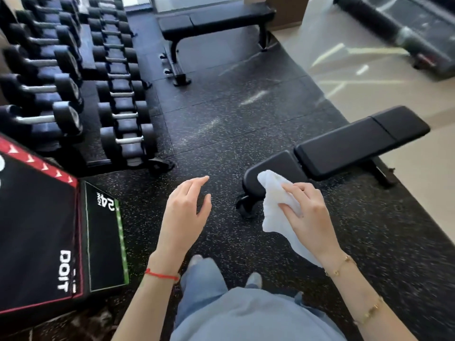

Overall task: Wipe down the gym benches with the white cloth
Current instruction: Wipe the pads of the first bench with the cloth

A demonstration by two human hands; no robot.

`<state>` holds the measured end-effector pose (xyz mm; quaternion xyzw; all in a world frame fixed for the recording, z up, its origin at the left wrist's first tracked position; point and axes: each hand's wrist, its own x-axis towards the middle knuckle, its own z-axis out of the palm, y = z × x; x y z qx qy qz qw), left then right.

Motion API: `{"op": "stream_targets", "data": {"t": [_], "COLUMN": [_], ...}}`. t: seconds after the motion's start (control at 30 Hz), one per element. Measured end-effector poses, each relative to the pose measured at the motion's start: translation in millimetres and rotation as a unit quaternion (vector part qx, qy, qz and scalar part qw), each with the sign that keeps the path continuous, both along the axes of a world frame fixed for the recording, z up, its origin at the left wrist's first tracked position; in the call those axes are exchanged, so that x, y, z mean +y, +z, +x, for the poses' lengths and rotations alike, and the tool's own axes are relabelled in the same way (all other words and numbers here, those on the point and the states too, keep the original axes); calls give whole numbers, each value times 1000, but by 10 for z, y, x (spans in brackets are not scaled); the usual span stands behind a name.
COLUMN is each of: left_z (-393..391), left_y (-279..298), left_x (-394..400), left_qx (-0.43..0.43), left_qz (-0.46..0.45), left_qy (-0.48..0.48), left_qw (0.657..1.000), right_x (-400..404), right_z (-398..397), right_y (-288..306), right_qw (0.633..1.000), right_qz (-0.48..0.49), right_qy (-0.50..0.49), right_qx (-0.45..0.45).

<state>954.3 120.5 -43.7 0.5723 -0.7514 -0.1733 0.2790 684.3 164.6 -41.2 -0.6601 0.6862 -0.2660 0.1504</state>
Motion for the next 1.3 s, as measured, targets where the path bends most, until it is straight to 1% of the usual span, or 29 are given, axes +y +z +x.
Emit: {"op": "stream_targets", "data": {"t": [0.17, 0.53, 0.67, 0.87, 1.03, 1.17, 1.3], "left_z": [-574, -1333, -1539, -1881, -2231, -2518, -2661], "left_y": [-65, -440, -566, -751, -1184, -1730, -2400], "left_x": [-301, -1350, -1662, -1996, -2171, -2255, -2273], "left_qx": [-12, -29, -46, -55, -56, -56, -60], "left_qz": [7, 18, 28, 46, 58, 73, 88], "left_qy": [5, 22, 29, 71, 129, 150, 167], "left_qw": [1000, 999, 998, 995, 988, 984, 980], "right_x": [-351, -1472, -1857, -2454, -2876, -3151, -3289], "right_z": [-566, -1335, -1602, -1992, -2268, -2423, -2498], "right_y": [-126, -571, -699, -929, -1368, -1865, -2510], "right_qw": [1000, 1000, 999, 993, 986, 979, 972], "right_qz": [-2, 5, 12, 16, 60, 77, 63], "right_qy": [6, 21, 52, 109, 154, 189, 225], "right_qx": [-8, -2, 8, 36, 27, 28, 37]}}
